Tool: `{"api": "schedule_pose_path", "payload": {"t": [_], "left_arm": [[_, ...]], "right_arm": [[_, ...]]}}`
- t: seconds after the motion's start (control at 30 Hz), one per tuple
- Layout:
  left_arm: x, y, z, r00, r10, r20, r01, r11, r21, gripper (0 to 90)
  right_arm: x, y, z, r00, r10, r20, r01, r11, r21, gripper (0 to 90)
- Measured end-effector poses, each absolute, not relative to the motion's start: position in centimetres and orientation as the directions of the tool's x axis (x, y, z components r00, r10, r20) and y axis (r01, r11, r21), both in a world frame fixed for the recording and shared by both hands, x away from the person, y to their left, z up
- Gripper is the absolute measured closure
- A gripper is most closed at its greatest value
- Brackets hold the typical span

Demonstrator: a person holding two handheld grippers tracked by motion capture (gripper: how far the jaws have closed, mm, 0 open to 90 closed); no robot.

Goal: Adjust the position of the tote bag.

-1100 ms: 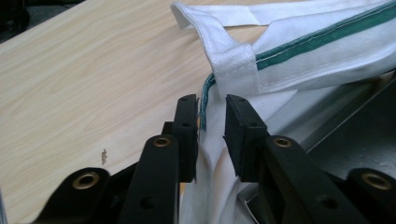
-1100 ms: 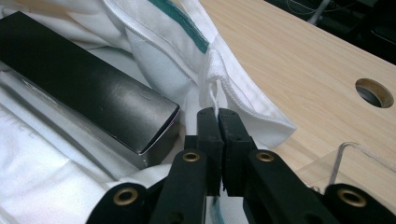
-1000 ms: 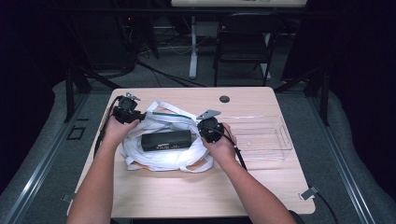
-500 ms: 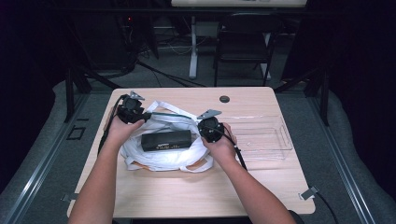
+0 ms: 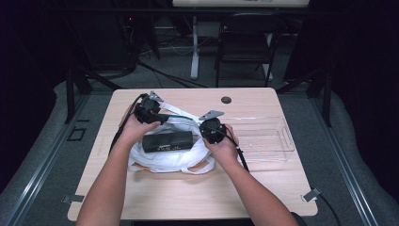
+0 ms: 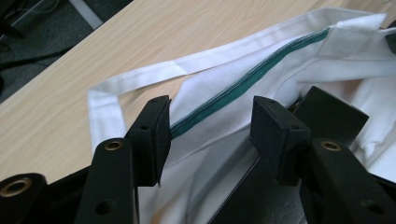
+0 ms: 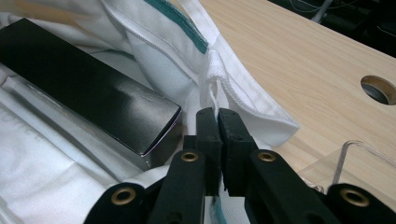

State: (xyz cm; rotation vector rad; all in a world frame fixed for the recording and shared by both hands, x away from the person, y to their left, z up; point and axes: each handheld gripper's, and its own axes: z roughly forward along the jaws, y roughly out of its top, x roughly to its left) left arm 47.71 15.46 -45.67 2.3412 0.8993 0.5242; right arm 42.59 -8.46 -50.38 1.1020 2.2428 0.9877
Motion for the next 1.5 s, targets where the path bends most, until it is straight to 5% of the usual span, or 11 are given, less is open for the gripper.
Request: {"api": "schedule_pose_path", "payload": {"t": [0.83, 1.5], "left_arm": [[49.4, 11.8, -47.3, 0.792, 0.588, 0.161, 0.417, -0.715, 0.562, 43.0], [49.9, 11.3, -48.3, 0.774, 0.580, 0.254, 0.389, -0.752, 0.532, 50.7]], "right_arm": [[42.6, -8.5, -50.4, -0.582, 0.810, -0.071, 0.491, 0.420, 0.763, 87.3], [42.6, -8.4, -50.5, -0.583, 0.810, -0.064, 0.490, 0.413, 0.768, 85.2]]}}
